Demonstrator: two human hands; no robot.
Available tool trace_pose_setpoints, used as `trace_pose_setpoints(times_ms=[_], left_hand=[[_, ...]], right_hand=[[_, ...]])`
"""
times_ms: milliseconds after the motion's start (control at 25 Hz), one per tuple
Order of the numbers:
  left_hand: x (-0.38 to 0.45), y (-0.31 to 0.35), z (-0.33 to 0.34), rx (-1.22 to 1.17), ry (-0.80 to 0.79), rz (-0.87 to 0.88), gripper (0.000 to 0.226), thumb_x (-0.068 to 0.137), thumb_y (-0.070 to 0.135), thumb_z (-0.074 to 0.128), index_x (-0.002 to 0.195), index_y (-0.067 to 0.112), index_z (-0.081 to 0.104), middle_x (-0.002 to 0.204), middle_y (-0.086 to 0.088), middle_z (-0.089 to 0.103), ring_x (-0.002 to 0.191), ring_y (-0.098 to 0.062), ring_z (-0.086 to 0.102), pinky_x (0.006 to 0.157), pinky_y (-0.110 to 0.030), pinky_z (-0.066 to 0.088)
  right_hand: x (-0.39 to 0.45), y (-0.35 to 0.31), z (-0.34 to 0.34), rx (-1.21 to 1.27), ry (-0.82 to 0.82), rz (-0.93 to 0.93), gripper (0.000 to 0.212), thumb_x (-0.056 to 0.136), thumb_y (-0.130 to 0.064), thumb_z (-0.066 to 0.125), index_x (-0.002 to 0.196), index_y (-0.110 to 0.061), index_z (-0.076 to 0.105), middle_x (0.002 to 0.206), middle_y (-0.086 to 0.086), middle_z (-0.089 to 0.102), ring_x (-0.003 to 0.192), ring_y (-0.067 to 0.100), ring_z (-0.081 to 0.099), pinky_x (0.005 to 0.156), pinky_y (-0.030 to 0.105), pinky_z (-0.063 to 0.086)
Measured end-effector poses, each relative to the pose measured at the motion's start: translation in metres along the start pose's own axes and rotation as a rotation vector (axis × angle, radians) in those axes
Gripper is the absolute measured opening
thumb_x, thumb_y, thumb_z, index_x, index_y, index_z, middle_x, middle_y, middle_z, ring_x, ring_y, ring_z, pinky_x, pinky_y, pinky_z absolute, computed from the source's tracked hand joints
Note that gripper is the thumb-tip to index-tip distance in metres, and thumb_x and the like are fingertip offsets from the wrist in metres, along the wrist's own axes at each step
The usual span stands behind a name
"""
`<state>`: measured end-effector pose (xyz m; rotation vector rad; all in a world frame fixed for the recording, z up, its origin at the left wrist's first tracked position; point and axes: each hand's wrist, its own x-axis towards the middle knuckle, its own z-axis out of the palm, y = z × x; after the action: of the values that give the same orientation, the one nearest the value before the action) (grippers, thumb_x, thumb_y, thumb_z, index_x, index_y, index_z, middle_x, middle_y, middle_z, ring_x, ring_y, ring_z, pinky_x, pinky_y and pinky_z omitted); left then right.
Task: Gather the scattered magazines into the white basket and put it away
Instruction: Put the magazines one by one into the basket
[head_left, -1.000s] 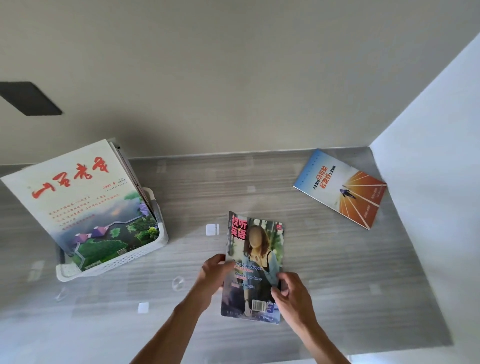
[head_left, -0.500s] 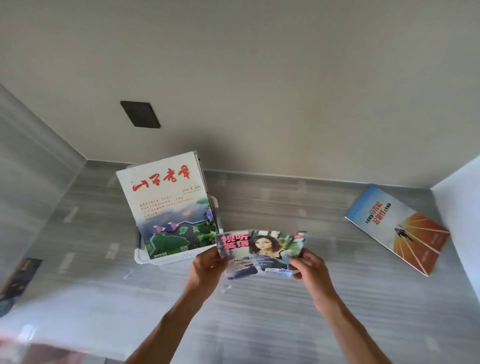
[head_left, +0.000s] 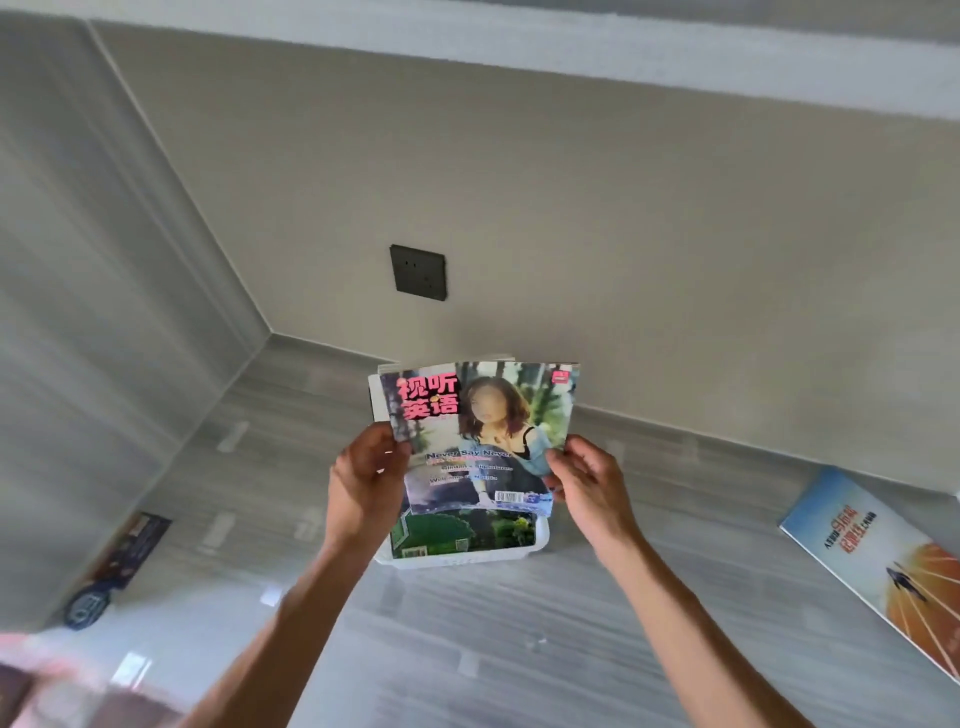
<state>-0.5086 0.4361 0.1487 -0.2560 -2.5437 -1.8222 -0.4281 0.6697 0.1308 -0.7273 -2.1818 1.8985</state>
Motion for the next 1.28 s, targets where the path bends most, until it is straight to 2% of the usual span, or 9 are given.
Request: trace_pose_setpoints(times_ms=[160,360,480,560,680,840,960,1080,1280], left_hand=[[0.020,-0.035,-0.008,-0.033,-0.056,-0.138,0.019,0.093,0.000,0.057,0.092,0.015,0.068,0.092,0.002,0.076,0.089,-0.008,0.073,0.076,-0.044,0.062],[0.034,-0.076,-0.009,0.044,-0.106,-0.290,0.010,0.089,-0.003,0.058,0.089,0.002,0.066,0.086,-0.010,0.076,0.078,-0.027,0.073,0.069,-0.052,0.060],[0.029,-0.079,-0.011,0.295,-0.120,-0.332,0.019,0.088,0.005,0.059,0.106,0.007,0.065,0.101,-0.014,0.074,0.086,-0.033,0.070,0.072,-0.036,0.056],[0.023,-0.073,-0.009,0.479,-0.090,-0.262,0.045,0.083,0.010,0.061,0.127,0.010,0.053,0.120,-0.017,0.064,0.102,-0.036,0.062,0.078,-0.038,0.050],[0.005,-0.043,0.009,0.443,-0.113,0.041,0.060,0.079,0.007,0.061,0.137,0.006,0.045,0.127,-0.017,0.056,0.113,-0.034,0.054,0.094,-0.046,0.045],[-0.033,-0.011,0.075,0.361,-0.446,0.161,0.060,0.085,0.008,0.063,0.141,0.015,0.042,0.139,-0.007,0.053,0.124,-0.027,0.050,0.105,-0.039,0.038],[-0.068,-0.005,0.133,0.374,-0.623,0.125,0.064,0.086,0.008,0.063,0.145,0.013,0.038,0.148,-0.010,0.045,0.133,-0.030,0.044,0.111,-0.042,0.035],[-0.102,0.013,0.204,0.366,-0.753,0.116,0.070,0.085,0.006,0.063,0.148,0.015,0.034,0.151,-0.010,0.041,0.137,-0.028,0.040,0.112,-0.037,0.031],[-0.159,0.051,0.318,0.438,-0.863,0.124,0.073,0.089,0.015,0.058,0.152,0.024,0.023,0.158,-0.001,0.031,0.144,-0.019,0.028,0.115,-0.031,0.025]], right_hand=[[0.027,0.020,0.050,-0.149,0.049,0.126,0.017,0.095,-0.013,0.053,0.083,-0.006,0.064,0.082,0.022,0.070,0.067,0.026,0.059,0.062,0.034,0.041],[0.035,0.038,0.068,-0.158,0.067,0.245,0.025,0.094,-0.013,0.054,0.075,-0.024,0.065,0.076,0.006,0.071,0.066,0.021,0.061,0.057,0.033,0.041],[0.030,0.040,0.070,-0.241,0.075,0.263,0.016,0.089,-0.018,0.061,0.102,-0.029,0.061,0.097,-0.003,0.070,0.079,0.017,0.065,0.061,0.028,0.050],[0.017,0.044,0.061,-0.379,0.092,0.215,0.032,0.087,-0.024,0.062,0.118,-0.028,0.054,0.104,-0.010,0.063,0.087,0.013,0.061,0.064,0.024,0.046],[-0.013,0.058,0.039,-0.407,0.048,0.225,0.042,0.087,-0.019,0.060,0.128,-0.025,0.053,0.120,-0.003,0.063,0.088,0.013,0.060,0.076,0.025,0.044],[-0.080,0.096,-0.016,-0.397,0.136,0.434,0.044,0.088,-0.014,0.059,0.130,-0.021,0.053,0.125,0.003,0.064,0.073,0.007,0.062,0.074,0.021,0.046],[-0.121,0.123,-0.076,-0.404,0.216,0.551,0.043,0.087,-0.013,0.057,0.129,-0.019,0.054,0.128,0.004,0.062,0.091,0.017,0.066,0.088,0.024,0.048],[-0.137,0.144,-0.162,-0.417,0.331,0.559,0.041,0.088,-0.012,0.057,0.128,-0.017,0.055,0.130,0.004,0.061,0.101,0.021,0.064,0.094,0.027,0.046],[-0.134,0.189,-0.294,-0.662,0.271,0.552,0.042,0.088,-0.017,0.053,0.130,-0.018,0.052,0.135,0.002,0.057,0.117,0.025,0.058,0.095,0.031,0.045]])
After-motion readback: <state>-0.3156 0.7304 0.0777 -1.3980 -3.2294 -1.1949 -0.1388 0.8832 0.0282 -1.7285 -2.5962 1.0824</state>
